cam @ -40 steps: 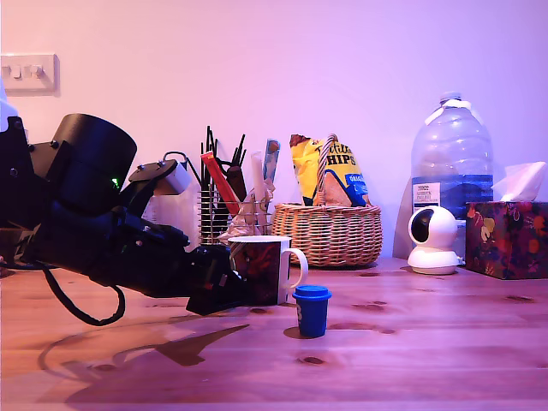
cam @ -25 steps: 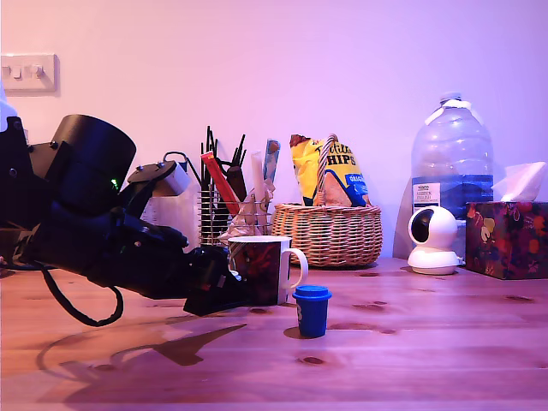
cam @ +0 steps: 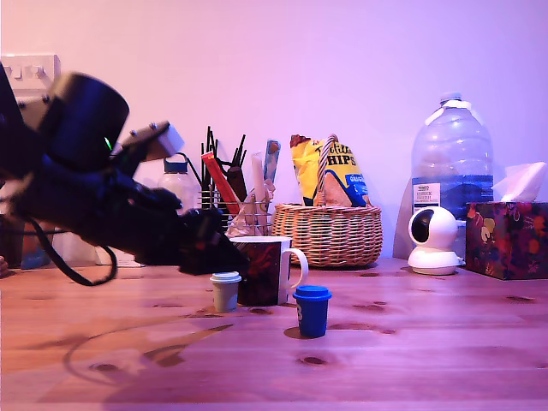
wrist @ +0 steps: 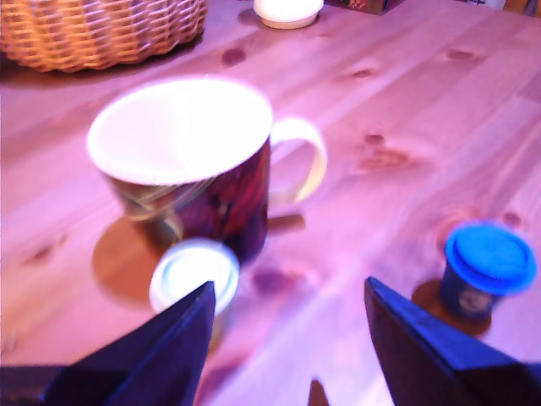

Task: Pick up the coffee capsules from the table one by one and drop them inside the nearest coffee cup

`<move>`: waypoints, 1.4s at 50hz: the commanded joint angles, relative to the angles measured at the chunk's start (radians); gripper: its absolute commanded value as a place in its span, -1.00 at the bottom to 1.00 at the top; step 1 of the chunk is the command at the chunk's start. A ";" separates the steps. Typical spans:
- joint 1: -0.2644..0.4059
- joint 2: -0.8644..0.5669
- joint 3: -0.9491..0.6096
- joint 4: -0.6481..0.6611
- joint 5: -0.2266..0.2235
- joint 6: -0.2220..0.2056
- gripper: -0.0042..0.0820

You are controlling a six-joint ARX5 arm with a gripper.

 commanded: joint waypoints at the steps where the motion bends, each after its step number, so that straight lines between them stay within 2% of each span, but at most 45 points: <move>1: 0.018 0.014 -0.021 -0.039 0.002 -0.005 0.26; 8: 0.043 0.014 -0.024 -0.093 0.001 -0.014 0.26; 24: 0.102 0.014 -0.034 -0.084 -0.018 -0.021 0.26; 45: 0.100 0.014 -0.034 -0.063 -0.014 -0.021 0.26; 70: 0.049 0.047 -0.033 0.036 -0.003 -0.021 0.26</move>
